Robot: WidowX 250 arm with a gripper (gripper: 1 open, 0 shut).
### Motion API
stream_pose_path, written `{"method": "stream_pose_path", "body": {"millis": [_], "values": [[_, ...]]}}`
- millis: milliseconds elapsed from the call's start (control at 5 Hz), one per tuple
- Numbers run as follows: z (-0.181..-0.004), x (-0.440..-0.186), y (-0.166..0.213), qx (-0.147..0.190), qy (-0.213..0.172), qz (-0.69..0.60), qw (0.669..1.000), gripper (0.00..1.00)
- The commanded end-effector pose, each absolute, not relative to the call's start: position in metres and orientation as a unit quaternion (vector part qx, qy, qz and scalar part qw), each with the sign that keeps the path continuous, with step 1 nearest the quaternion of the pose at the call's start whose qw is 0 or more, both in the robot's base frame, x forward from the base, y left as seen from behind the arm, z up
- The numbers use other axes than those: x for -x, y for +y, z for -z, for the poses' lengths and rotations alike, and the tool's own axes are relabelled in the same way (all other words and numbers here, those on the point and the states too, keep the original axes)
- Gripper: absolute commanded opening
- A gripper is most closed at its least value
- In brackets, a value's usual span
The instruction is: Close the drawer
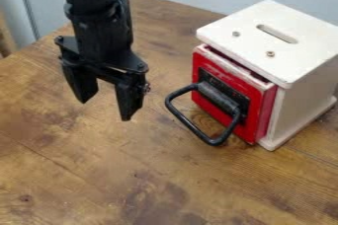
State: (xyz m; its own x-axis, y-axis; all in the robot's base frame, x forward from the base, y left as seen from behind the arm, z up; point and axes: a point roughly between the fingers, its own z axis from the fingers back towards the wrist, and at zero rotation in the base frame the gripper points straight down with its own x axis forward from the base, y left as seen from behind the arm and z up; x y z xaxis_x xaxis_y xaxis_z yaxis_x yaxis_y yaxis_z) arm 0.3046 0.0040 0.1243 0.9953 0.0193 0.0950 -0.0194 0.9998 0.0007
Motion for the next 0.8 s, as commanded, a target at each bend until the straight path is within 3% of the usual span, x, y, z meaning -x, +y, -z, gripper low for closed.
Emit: {"method": "stream_pose_path", "body": {"millis": [0, 600], "values": [[-0.148, -0.3039, 0.0106, -0.001, -0.087, -0.02, 0.996, 1.0], [-0.1479, -0.3007, 0.0055, -0.002, -0.083, -0.011, 0.997, 1.0]]}}
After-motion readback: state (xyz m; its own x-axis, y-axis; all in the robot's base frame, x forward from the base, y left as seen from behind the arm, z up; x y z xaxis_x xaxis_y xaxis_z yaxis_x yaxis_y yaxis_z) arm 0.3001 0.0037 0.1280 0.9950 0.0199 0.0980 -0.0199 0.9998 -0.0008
